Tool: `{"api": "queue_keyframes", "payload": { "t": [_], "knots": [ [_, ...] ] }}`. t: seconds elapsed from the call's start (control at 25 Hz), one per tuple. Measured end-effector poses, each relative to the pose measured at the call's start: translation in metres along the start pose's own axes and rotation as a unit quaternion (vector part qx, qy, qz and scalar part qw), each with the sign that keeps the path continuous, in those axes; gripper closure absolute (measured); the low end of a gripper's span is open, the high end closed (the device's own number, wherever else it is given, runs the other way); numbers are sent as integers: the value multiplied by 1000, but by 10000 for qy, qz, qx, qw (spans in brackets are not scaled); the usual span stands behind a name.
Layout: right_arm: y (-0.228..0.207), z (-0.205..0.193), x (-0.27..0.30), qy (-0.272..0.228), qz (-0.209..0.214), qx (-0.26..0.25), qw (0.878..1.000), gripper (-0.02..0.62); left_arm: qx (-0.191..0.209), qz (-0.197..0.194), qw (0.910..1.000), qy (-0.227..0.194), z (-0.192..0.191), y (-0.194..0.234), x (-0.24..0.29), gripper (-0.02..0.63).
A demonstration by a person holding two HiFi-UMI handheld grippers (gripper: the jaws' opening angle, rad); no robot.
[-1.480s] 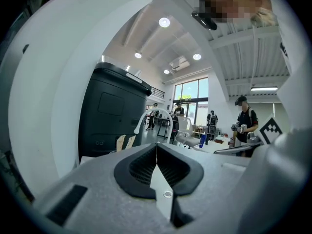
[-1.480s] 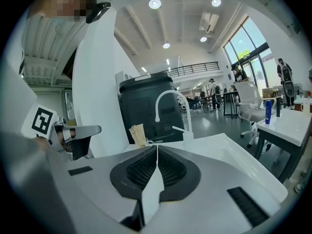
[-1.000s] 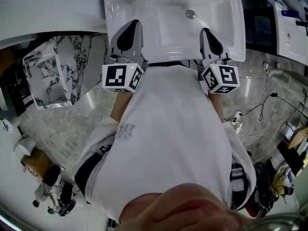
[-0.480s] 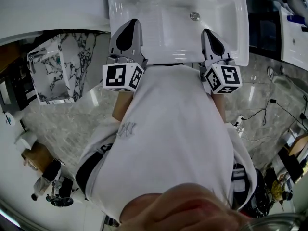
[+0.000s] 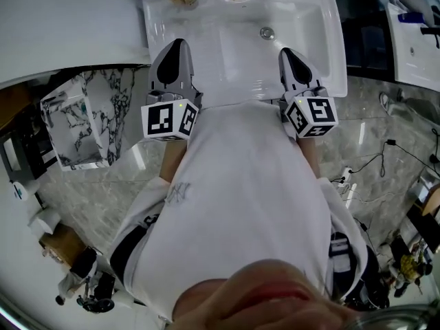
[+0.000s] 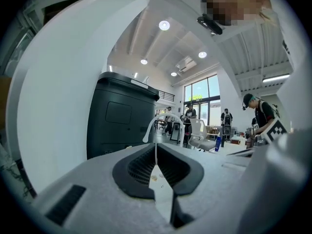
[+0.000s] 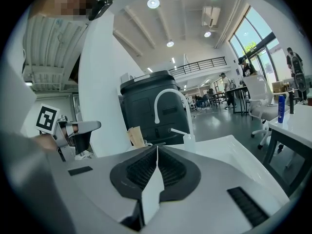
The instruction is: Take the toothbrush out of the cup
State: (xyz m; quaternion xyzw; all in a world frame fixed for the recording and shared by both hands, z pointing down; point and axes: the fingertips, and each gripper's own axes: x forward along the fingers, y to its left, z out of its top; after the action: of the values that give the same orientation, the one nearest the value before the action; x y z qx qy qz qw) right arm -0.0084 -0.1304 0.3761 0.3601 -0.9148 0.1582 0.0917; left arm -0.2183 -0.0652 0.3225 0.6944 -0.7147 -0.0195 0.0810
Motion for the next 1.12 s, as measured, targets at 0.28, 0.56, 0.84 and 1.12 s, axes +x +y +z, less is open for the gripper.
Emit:
{"api": "queue_keyframes", "payload": {
  "t": [0.28, 0.56, 0.84, 1.12],
  "knots": [
    [-13, 3, 1, 0, -73, 35, 10000, 580, -11, -56, 10000, 48, -3, -8, 12, 588],
    [-17, 6, 9, -25, 12, 67, 10000, 580, 64, -57, 9999, 138, -9, -9, 21, 588],
    [-13, 5, 14, -21, 105, 85, 9999, 580, 114, -23, 9998, 133, -12, -4, 26, 586],
    [-13, 4, 17, 20, 48, 34, 10000, 580, 56, 13, 9999, 92, -15, 10, 39, 520]
  ]
}}
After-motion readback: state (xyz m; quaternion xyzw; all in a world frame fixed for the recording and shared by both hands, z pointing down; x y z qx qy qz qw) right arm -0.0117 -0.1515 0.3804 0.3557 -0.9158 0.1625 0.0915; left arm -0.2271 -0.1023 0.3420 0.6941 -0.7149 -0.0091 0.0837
